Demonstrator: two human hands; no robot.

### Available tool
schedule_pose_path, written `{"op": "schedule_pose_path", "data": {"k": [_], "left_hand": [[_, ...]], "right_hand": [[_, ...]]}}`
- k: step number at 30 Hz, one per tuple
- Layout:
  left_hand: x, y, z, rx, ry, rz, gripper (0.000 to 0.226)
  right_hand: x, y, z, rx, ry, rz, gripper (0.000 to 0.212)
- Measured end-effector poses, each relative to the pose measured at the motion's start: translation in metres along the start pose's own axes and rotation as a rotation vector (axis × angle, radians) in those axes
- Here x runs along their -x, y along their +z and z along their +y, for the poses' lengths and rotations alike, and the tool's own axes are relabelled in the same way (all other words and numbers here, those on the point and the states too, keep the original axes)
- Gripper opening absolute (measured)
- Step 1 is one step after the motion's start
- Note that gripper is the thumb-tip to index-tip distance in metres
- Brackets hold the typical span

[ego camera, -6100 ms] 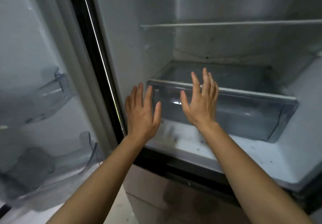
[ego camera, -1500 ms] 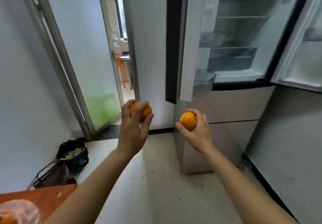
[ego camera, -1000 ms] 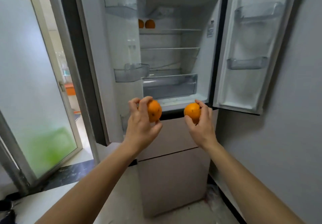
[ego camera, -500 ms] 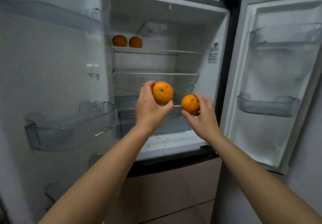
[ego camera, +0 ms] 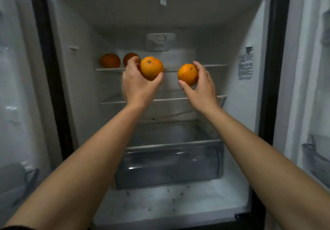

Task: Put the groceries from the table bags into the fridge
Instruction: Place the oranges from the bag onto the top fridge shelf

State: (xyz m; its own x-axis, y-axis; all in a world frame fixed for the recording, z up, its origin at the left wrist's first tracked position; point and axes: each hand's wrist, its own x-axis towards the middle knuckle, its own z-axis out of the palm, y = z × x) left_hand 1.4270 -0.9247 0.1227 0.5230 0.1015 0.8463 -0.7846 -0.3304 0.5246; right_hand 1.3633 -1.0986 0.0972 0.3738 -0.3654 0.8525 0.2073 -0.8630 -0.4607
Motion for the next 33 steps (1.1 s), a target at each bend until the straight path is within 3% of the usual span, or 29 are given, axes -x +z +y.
{"op": "schedule_pose_path", "data": {"k": [5,12,19,26,33], "left_hand": [[-0.084,0.040,0.002,-0.209,0.029,-0.094,0.065],[-0.154,0.084,-0.015,-0.475,-0.024,-0.306,0.064],[-0.153,0.094,-0.023,-0.885,0.075,-0.376,0.062],[-0.145,0.092,-0.026,-0.968,0.017,-0.389,0.060],[-0.105,0.055,-0.039,-0.623,0.145,-0.183,0.056]], "right_hand": [[-0.098,0.024,-0.003,-0.094,-0.068,-0.019,0.073],[-0.186,0.055,-0.013,0.140,-0.067,-0.431,0.066],[-0.191,0.087,0.004,0.098,0.024,-0.593,0.061],[-0.183,0.086,-0.001,0.207,0.016,-0.527,0.058],[-0.145,0.066,0.001,0.230,-0.089,-0.203,0.051]]}}
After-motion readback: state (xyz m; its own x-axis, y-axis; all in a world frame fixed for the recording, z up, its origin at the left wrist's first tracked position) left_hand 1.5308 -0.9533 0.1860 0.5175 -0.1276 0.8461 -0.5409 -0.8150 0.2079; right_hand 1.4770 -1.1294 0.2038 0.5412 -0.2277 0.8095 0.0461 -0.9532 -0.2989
